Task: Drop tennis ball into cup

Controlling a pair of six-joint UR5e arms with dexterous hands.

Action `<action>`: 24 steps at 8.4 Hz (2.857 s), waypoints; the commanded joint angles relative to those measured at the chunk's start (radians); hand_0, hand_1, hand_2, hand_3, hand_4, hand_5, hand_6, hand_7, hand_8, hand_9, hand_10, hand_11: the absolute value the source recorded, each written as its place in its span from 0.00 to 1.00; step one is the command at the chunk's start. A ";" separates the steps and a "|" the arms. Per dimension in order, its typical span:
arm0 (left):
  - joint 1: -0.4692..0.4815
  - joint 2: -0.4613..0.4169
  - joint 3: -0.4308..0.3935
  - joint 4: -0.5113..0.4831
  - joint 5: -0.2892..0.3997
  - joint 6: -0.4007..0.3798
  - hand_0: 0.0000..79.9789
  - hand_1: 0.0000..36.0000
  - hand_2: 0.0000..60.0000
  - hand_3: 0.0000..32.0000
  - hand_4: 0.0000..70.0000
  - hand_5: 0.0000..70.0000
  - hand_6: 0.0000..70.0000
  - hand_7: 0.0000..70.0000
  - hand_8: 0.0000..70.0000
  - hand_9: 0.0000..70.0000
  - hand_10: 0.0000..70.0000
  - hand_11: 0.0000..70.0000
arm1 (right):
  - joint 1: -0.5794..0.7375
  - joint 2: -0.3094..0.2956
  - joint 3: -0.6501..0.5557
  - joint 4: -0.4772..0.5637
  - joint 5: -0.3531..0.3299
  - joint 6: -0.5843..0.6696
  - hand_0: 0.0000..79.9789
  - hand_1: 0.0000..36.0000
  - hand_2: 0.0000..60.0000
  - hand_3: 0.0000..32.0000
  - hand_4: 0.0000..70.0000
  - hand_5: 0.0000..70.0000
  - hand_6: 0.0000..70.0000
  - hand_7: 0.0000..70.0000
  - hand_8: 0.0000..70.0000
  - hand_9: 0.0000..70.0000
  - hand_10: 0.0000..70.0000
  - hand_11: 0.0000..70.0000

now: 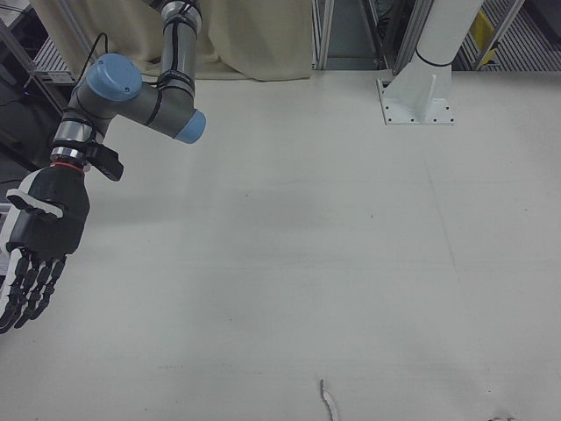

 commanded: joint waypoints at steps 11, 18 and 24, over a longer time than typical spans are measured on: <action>0.237 0.043 -0.075 -0.009 -0.074 0.021 1.00 0.71 0.01 0.00 0.27 0.33 1.00 0.97 0.56 0.67 0.24 0.39 | 0.000 0.000 0.000 0.001 0.000 0.000 0.00 0.00 0.00 0.00 0.00 0.00 0.00 0.00 0.00 0.00 0.00 0.00; 0.475 0.036 0.107 -0.223 -0.251 0.161 0.96 0.66 0.02 0.00 0.28 0.33 1.00 0.97 0.56 0.67 0.25 0.40 | 0.000 0.000 0.000 0.001 0.000 0.000 0.00 0.00 0.00 0.00 0.00 0.00 0.00 0.00 0.00 0.00 0.00 0.00; 0.583 -0.058 0.146 -0.170 -0.285 0.175 0.95 0.66 0.02 0.00 0.28 0.34 1.00 0.96 0.57 0.67 0.25 0.40 | 0.000 0.001 0.000 0.001 0.000 0.000 0.00 0.00 0.00 0.00 0.00 0.00 0.00 0.00 0.00 0.00 0.00 0.00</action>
